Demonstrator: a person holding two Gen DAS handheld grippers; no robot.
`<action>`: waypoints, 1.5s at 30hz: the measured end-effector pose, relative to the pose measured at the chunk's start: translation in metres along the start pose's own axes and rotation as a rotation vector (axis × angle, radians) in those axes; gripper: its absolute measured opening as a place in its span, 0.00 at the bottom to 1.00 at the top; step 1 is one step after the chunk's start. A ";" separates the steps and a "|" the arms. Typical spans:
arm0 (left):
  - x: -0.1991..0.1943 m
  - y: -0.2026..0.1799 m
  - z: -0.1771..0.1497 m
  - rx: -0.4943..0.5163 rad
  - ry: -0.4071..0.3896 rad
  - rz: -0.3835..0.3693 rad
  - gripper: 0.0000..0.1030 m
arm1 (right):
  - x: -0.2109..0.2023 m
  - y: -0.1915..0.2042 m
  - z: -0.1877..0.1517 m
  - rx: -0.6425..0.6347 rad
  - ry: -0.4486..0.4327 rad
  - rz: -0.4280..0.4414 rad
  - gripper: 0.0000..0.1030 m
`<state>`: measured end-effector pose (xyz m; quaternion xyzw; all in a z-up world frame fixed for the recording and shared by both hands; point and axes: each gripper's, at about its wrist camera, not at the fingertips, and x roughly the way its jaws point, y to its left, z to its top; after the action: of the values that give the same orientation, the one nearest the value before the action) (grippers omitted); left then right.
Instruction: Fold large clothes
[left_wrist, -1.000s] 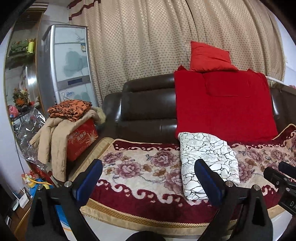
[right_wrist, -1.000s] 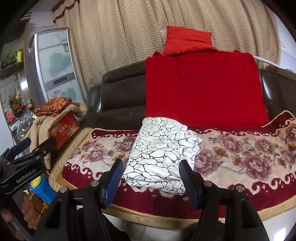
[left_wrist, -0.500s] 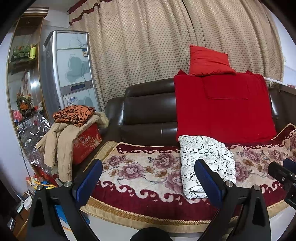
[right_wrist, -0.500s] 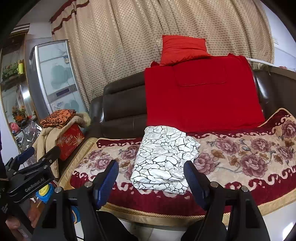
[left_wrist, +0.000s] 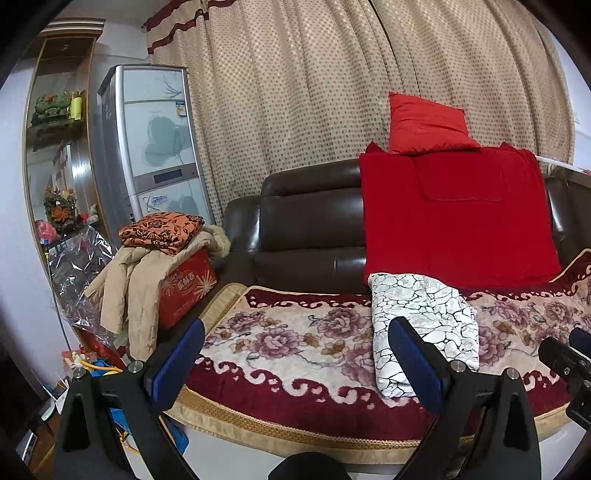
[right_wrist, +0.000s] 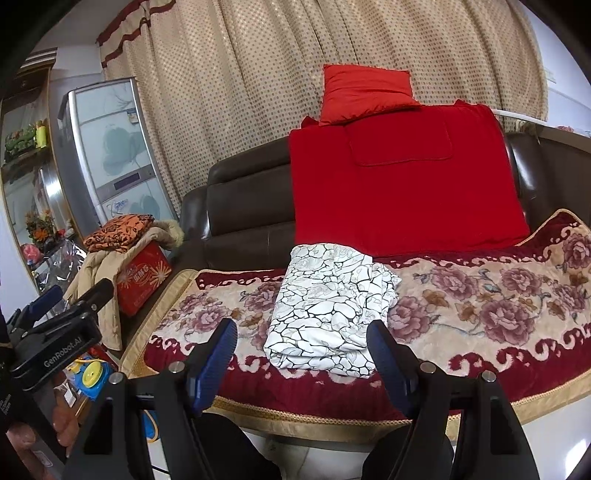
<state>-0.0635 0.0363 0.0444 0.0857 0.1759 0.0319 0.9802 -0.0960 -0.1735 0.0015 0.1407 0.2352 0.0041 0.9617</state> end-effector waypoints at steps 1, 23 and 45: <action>0.000 0.001 0.000 -0.001 0.001 0.002 0.97 | 0.000 0.001 0.000 -0.003 0.000 0.001 0.74; -0.009 0.018 0.005 -0.038 -0.026 0.020 0.97 | -0.002 0.020 0.004 -0.056 -0.001 -0.003 0.74; -0.033 0.022 0.004 -0.038 -0.069 0.020 0.97 | -0.012 0.025 0.002 -0.066 -0.016 -0.161 0.80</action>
<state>-0.0935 0.0545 0.0630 0.0698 0.1407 0.0419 0.9867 -0.1041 -0.1509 0.0156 0.0894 0.2379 -0.0667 0.9649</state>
